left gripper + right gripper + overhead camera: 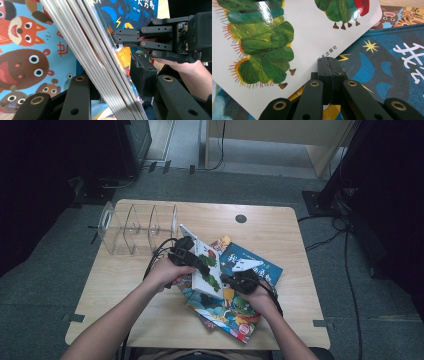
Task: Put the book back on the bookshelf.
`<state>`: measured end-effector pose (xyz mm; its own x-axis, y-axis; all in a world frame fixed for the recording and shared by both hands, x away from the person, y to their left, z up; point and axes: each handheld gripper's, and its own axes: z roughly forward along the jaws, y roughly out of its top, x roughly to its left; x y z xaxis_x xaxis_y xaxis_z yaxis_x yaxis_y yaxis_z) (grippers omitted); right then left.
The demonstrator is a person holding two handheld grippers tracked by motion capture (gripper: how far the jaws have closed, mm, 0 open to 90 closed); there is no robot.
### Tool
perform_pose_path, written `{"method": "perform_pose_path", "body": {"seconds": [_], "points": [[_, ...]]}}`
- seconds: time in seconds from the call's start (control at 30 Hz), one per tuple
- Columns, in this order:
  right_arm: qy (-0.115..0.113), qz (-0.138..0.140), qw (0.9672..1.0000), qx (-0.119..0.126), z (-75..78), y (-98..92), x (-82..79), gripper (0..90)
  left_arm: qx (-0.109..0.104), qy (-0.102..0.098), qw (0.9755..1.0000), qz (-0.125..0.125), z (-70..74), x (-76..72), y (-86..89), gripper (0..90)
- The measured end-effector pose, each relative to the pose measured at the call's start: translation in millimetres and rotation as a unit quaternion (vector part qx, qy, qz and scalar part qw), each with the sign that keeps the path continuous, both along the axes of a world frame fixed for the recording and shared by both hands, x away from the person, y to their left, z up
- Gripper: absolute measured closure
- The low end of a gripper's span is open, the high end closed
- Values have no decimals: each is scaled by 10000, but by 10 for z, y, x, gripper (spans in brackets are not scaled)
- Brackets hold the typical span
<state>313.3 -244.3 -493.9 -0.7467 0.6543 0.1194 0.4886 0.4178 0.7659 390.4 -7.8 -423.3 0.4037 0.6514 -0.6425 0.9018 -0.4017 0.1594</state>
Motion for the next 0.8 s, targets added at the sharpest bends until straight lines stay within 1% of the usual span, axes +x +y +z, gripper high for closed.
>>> {"method": "perform_pose_path", "body": {"seconds": [0.03, 0.27, 0.37, 0.43, 0.47, 0.5, 0.67, 0.73, 0.8], "points": [[1, -3, 10000, 4, 0, -1, 1, 898, 13, -21, 10000, -15, 2, 2, 0, 636], [-11, -20, 10000, 4, -1, -3, 2, 895, 10, 7, 10000, -4, 3, 33, -12, 663], [-20, -28, 10000, 1, 0, -7, 3, 873, 13, 15, 10000, -7, 3, 51, -8, 674], [-30, -34, 10000, -6, 2, -12, 4, 841, 32, -129, 9999, 1, 19, 46, -8, 681], [-30, -34, 10000, -6, 2, -12, 4, 841, 32, -129, 9999, 1, 19, 46, -8, 686], [-32, -24, 10000, 5, 1, -13, 6, 836, 40, -198, 9998, -8, 26, 46, -5, 686], [-64, 24, 10000, -4, 2, -7, 7, 767, 61, -84, 9999, -22, 34, 78, 10, 710], [-34, 50, 10000, 22, 3, -9, 13, 743, 70, -51, 10000, -33, 40, 89, 12, 719], [-8, 39, 10000, 50, 3, -8, 21, 714, 37, -72, 10000, -23, 54, 96, 21, 735]]}}
